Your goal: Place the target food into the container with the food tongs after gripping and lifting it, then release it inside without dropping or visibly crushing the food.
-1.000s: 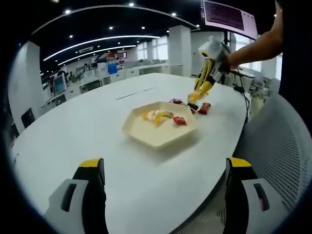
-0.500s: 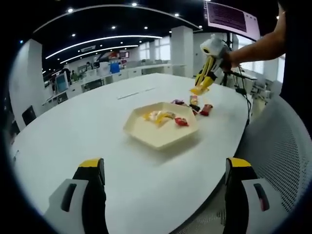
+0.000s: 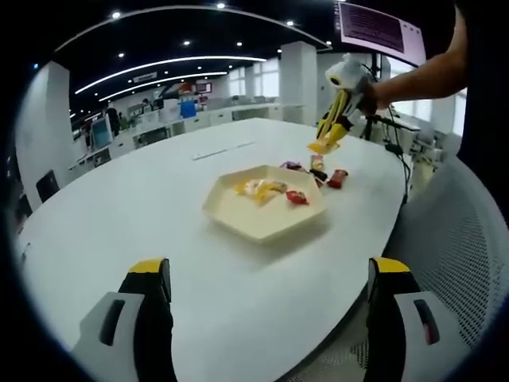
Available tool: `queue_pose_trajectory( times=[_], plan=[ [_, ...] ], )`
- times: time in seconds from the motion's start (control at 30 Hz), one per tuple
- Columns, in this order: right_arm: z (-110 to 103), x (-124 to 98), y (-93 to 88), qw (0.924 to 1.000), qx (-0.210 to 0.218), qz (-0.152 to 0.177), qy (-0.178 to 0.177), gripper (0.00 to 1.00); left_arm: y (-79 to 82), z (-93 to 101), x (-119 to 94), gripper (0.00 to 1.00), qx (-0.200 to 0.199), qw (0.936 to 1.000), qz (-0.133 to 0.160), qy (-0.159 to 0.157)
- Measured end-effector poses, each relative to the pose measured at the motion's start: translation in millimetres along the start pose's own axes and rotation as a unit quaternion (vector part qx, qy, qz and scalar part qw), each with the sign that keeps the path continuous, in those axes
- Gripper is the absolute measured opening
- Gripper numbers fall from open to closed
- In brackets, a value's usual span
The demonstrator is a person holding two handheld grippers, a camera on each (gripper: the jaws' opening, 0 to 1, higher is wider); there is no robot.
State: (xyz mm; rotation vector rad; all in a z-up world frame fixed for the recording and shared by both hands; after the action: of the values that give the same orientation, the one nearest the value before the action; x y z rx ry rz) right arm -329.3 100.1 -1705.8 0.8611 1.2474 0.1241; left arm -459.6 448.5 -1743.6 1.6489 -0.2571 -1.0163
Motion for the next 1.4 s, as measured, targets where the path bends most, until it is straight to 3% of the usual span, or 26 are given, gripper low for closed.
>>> queue_pose_trajectory(
  times=[0.9,1.4],
  plan=[
    [-8,15,33.2,0.9996,-0.021,0.010,0.013,0.25,-1.1,-2.8,0,0.99,0.008,0.9999,-0.002,0.011],
    [-17,28,62.4,0.9989,-0.034,0.022,0.025,0.25,-0.8,-3.7,0,0.98,-0.002,0.9999,-0.004,0.014]
  ],
)
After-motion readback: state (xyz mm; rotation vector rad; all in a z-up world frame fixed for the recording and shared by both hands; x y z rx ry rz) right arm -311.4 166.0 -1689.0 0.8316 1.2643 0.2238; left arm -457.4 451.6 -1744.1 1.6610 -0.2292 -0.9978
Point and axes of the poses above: the point that each gripper's makers call its tool centre point, and the gripper's own axes: x roughly forward along the fingers, z roughly to its right, y roughly out of its top, the point moved 7 cm from there along -x, roughly backward along the fingers, and after that the axes turned 3 degrees about -y, right-handed, at the moved point
